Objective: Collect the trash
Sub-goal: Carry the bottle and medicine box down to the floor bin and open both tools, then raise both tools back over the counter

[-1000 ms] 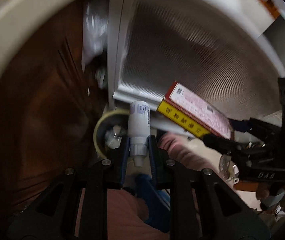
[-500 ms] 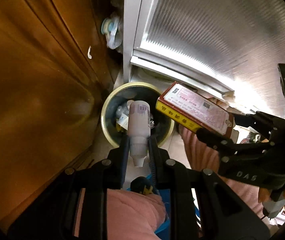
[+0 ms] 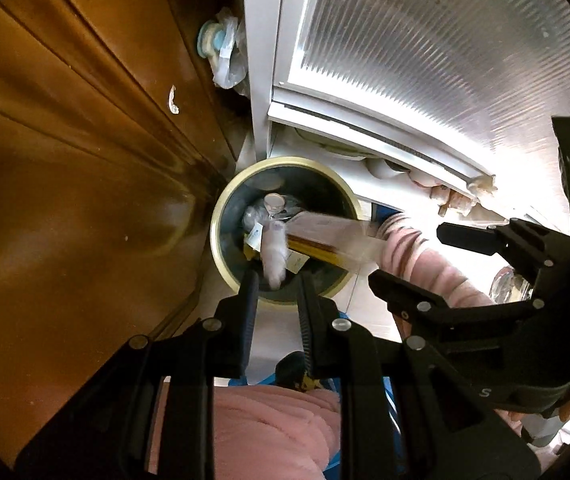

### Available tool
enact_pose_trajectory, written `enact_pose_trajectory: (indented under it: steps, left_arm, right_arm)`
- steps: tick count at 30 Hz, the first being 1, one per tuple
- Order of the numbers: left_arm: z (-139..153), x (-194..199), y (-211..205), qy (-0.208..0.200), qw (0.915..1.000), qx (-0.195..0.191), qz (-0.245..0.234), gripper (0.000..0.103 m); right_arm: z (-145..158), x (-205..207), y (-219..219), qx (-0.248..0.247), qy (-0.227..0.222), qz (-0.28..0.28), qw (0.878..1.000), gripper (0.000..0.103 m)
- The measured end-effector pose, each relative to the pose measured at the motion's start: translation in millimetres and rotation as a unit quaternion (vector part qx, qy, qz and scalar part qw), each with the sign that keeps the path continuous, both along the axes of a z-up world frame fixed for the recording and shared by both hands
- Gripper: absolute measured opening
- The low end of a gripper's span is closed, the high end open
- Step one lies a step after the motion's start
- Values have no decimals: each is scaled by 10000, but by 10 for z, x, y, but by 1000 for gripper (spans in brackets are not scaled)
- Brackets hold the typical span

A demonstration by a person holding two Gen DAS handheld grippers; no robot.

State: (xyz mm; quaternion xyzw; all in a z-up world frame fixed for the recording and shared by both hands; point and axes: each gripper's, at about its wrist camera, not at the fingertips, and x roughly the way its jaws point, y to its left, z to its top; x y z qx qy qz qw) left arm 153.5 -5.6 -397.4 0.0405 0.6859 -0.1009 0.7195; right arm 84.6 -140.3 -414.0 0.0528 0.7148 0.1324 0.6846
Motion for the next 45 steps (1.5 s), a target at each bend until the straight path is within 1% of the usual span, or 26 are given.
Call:
enact_pose_trajectory:
  steps: [1,4,6,8,13,19,24,28,32,34,38,40,41,45]
  left_arm:
    - [14,-7,-4,-3,10000,5,-21,20]
    - [79,-23,-4,-93,9999,21,-73,32]
    - [148,-41,8,-162,9998,10,-91,48]
    - [220,-63,25,-221,9997,-16,-82,55]
    - [465,-177,-3,-419,9990,-77,-109,56]
    - [889,-371,4,-755,9969,-210,-38,56]
    - [1319,-554,40,-1105,9932,-362,10,56]
    - [1688,-695,42,-1419,9888,-462,31,56]
    - [1996,-826,40,-1694,9841,-526,42,56]
    - [2152,-886,45,-1830,9817,-533,35,56]
    - [2428,-992,72,-2087,9767,-499,8,56]
    - [2550,-1032,93,-2221,9739,-473,24,56]
    - [2593,-1041,89,-2281,9725,-460,47,56]
    - [2844,-1066,138,-2525,9665,-423,166,56]
  right_arm:
    - [-48,32,39,-4,-17,5,10000,78]
    - [2,34,26,-51,-109,3,9999,78]
    - [60,33,-5,-107,-191,-16,9998,78]
    - [137,23,-54,-114,-288,-40,9995,78]
    - [440,-58,-131,-154,-594,-34,9981,78]
    - [948,-210,-171,-259,-1125,112,9933,78]
    - [1497,-350,-188,-308,-1649,171,9857,78]
    - [1951,-534,-175,-340,-2061,196,9777,78]
    - [2335,-694,-206,-325,-2359,103,9712,78]
    - [2457,-748,-210,-322,-2489,80,9680,78]
    - [2818,-876,-185,-344,-2799,97,9594,78]
    - [2939,-917,-207,-318,-2931,91,9555,78]
    - [2919,-904,-202,-314,-2979,90,9540,78]
    - [3222,-972,-205,-250,-3300,36,9436,78]
